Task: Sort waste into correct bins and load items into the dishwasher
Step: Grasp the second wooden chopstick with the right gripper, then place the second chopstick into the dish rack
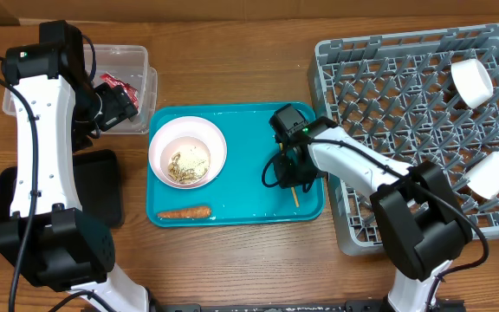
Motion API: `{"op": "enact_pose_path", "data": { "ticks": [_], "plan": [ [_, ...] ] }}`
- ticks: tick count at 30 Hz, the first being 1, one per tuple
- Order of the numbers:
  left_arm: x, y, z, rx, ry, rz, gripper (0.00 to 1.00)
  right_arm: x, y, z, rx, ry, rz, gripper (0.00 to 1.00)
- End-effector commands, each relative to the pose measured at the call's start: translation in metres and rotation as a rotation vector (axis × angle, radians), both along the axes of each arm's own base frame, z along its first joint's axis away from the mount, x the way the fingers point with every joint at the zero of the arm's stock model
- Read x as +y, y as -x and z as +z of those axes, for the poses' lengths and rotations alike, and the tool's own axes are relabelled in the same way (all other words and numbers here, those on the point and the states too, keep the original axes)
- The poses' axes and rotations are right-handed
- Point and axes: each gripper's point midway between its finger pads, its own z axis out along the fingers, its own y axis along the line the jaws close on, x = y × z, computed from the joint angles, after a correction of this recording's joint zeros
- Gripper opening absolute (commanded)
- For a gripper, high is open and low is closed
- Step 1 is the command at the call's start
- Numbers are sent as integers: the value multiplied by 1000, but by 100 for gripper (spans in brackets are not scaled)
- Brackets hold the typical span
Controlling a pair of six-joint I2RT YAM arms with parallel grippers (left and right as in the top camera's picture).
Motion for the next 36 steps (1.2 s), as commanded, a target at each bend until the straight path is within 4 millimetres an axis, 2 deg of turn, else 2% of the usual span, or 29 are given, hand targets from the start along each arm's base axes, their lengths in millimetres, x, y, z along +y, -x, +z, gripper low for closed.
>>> {"op": "enact_pose_path", "data": {
  "ticks": [1, 4, 6, 10, 13, 16, 18, 20, 25, 28, 31, 32, 34, 36],
  "plan": [
    [-4, 2, 4, -12, 2, -11, 92, -4, -13, 16, -11, -6, -31, 4],
    [-4, 2, 4, -12, 2, -11, 92, -11, -31, 56, -74, -19, -30, 4],
    [-4, 2, 4, -12, 2, -11, 93, -21, -44, 96, -140, -20, -14, 4],
    [-4, 2, 4, -12, 2, -11, 93, -55, -63, 157, -263, 26, -33, 4],
    [-4, 2, 4, -12, 2, -11, 93, -79, -67, 181, -306, 32, -39, 4],
    [-4, 2, 4, -11, 2, -11, 93, -107, -62, 177, -261, 63, -66, 4],
    [-4, 2, 4, -11, 2, -11, 93, -123, -55, 164, -208, 83, -102, 4],
    [-4, 2, 4, -11, 2, -10, 93, -132, -49, 151, -171, 95, -114, 4],
    [-4, 2, 4, -12, 6, -11, 93, -138, -30, 109, -89, 115, -112, 4],
    [-7, 1, 4, -15, 20, -13, 93, -135, -19, 92, -47, 99, -108, 5],
    [-7, 1, 4, -15, 21, -13, 93, -134, -17, 92, -44, 92, -108, 11],
    [-7, 1, 4, -15, 21, -13, 93, -134, -18, 94, -47, 92, -109, 17],
    [-7, 1, 4, -15, 21, -13, 93, -134, -18, 102, -56, 89, -109, 28],
    [-8, 1, 5, -17, 28, -14, 94, -134, -21, 114, -79, 83, -112, 33]
  ]
}}
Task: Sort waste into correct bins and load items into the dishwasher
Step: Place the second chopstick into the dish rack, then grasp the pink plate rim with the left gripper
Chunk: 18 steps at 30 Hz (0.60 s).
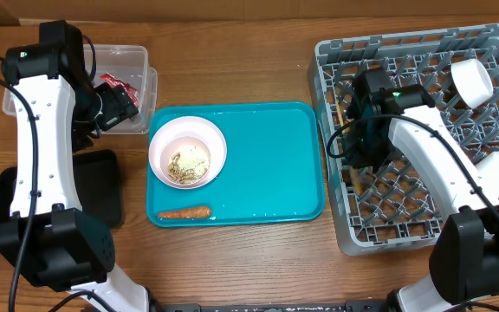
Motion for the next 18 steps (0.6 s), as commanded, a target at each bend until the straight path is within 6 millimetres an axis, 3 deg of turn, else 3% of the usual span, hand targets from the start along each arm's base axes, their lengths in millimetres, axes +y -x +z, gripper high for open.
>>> {"op": "enact_pose_path", "data": {
  "ticks": [1, 4, 7, 9, 13, 18],
  "plan": [
    [-8, 1, 4, -15, 23, -15, 94, 5, -13, 32, -90, -29, 1, 34],
    [-16, -1, 5, -24, 44, -29, 94, 6, -22, 62, -178, -44, -6, 37],
    [-28, -6, 5, -36, 45, -62, 94, -6, -32, 92, -285, -32, -86, 37],
    [-45, -11, 6, -51, 44, -103, 93, -22, -39, 111, -361, -37, -159, 46],
    [-82, -22, 3, -85, 42, -193, 93, -49, -40, 119, -389, -35, -235, 48],
    [-127, -27, -14, -83, 52, -272, 94, -65, -37, 117, -374, -35, -284, 48]
  ]
}}
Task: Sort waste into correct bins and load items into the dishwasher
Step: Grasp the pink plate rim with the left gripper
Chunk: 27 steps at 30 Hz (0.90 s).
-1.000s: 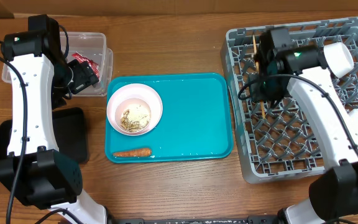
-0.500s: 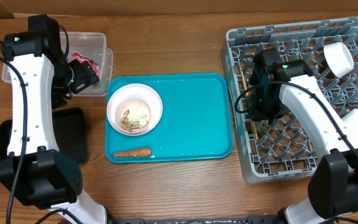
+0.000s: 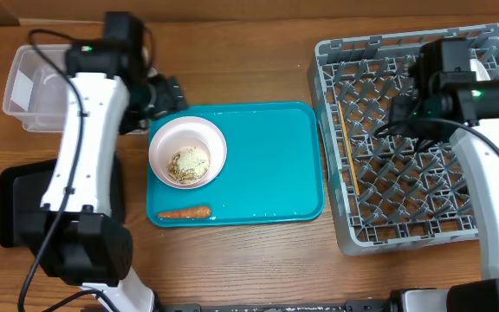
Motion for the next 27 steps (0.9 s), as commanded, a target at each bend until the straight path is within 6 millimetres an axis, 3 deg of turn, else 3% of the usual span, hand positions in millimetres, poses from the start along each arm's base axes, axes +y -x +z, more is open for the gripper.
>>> {"op": "enact_pose_path", "data": {
  "ticks": [1, 5, 7, 10, 20, 23, 24, 25, 27],
  "plan": [
    [-36, 3, -19, 37, 14, -39, 94, -7, -2, 7, -19, -5, -31, 48],
    [-71, 4, -52, 111, -4, -84, 91, -7, -2, 6, -19, -11, -31, 48],
    [-78, 6, -65, 148, -12, -85, 89, -7, -2, 6, -19, -11, -31, 48],
    [-79, 7, -90, 206, -51, -71, 88, -7, -1, 6, -16, -11, -31, 48],
    [-78, 12, -138, 330, -81, -71, 81, -7, -1, 6, -15, -11, -31, 48],
    [-78, 11, -148, 343, -86, -72, 68, -7, -1, 6, -16, -11, -31, 48],
    [-78, 11, -150, 344, -86, -72, 61, -7, -1, 6, -16, -11, -31, 48],
    [-79, 10, -154, 348, -87, -73, 46, -7, -1, 6, -16, -11, -31, 48],
    [-78, 11, -158, 357, -90, -77, 32, -7, -1, 6, -16, -11, -31, 48]
  ]
}}
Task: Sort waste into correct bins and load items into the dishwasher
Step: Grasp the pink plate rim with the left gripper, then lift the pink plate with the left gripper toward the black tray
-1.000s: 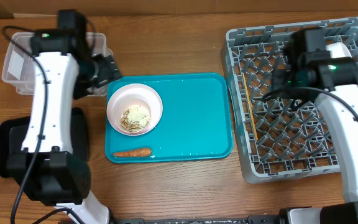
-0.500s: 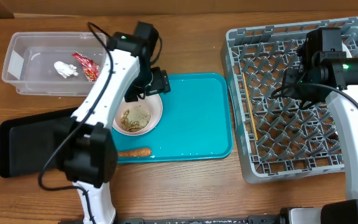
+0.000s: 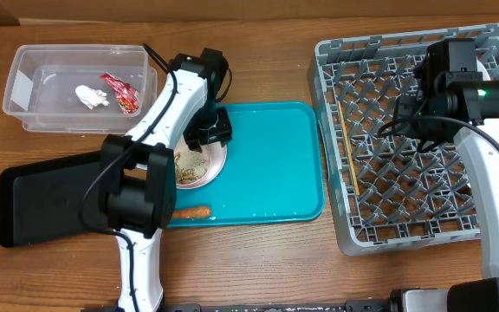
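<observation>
A white bowl (image 3: 187,170) with food scraps sits at the left of the teal tray (image 3: 271,165), and a carrot piece (image 3: 184,211) lies at the tray's front left. My left gripper (image 3: 210,140) is down over the bowl's far right rim; its jaws are hidden by the wrist. A wooden chopstick (image 3: 346,143) lies in the left side of the grey dish rack (image 3: 405,186). My right gripper (image 3: 408,111) hovers over the back middle of the rack, and its fingers are not clearly shown.
A clear bin (image 3: 33,87) at the back left holds a white crumpled scrap (image 3: 89,95) and a red wrapper (image 3: 121,92). A black bin (image 3: 42,199) lies at the front left. The rack takes up the table's right side.
My left arm has moved from beside the clear bin, left of the bowl, to over the bowl's right rim. The right arm has barely moved.
First my right gripper was at the chopstick on the tray and my left held a red wrapper over the clear bin. Then the right was over the rack's left side. Then the chopstick lay in the rack and the left arm had left the bin; now it is at the bowl.
</observation>
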Motion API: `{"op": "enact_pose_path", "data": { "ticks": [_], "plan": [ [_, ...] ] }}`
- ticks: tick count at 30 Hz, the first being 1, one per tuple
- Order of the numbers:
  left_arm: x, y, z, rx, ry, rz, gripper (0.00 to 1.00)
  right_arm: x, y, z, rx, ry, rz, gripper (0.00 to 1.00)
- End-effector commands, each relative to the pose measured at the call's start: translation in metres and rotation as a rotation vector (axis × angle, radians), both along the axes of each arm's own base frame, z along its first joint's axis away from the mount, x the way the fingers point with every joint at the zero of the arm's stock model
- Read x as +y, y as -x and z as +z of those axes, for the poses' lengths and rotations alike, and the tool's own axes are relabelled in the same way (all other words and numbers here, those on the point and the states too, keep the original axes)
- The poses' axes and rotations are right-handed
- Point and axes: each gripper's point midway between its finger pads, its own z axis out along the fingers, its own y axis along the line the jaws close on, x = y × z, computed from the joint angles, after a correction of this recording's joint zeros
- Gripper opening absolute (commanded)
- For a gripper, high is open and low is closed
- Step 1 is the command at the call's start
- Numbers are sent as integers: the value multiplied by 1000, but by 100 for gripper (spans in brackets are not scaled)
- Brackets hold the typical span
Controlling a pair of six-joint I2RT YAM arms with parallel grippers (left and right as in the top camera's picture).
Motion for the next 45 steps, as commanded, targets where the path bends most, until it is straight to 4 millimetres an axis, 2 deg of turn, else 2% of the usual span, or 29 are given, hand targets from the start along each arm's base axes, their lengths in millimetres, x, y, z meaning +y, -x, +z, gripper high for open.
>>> {"op": "enact_pose_path", "data": {
  "ticks": [1, 5, 8, 14, 19, 24, 27, 31, 35, 39, 45],
  "plan": [
    [4, 3, -14, 29, -29, -3, 28, -1, -3, 7, -23, -2, -6, 48],
    [7, 4, -21, 43, -48, -5, 25, -1, -3, 7, -24, -2, -6, 48],
    [7, 5, -22, 52, -50, -5, 4, -1, -3, 7, -24, -2, -6, 48],
    [10, 11, -16, 74, -58, -7, 4, -1, -3, 7, -23, -2, -6, 48],
    [16, 16, 20, 66, -85, -11, 4, -1, -3, 7, -23, -1, -6, 48],
    [26, 16, 69, -37, -62, 14, 4, -3, -1, 7, -17, 11, -7, 47],
    [42, 17, 97, -95, -56, 51, 4, -3, -1, 7, -15, 11, -7, 47],
    [75, 21, 131, -169, -40, 89, 4, -3, -1, 7, -16, 11, -7, 48],
    [109, 24, 153, -223, 25, 116, 4, -3, -1, 7, -16, 11, -7, 48],
    [135, 24, 162, -262, 215, 109, 4, -3, -1, 7, -16, 11, -7, 47],
    [166, 27, 152, -328, 434, 119, 4, -3, -1, 7, -18, 14, -8, 48]
  ]
}}
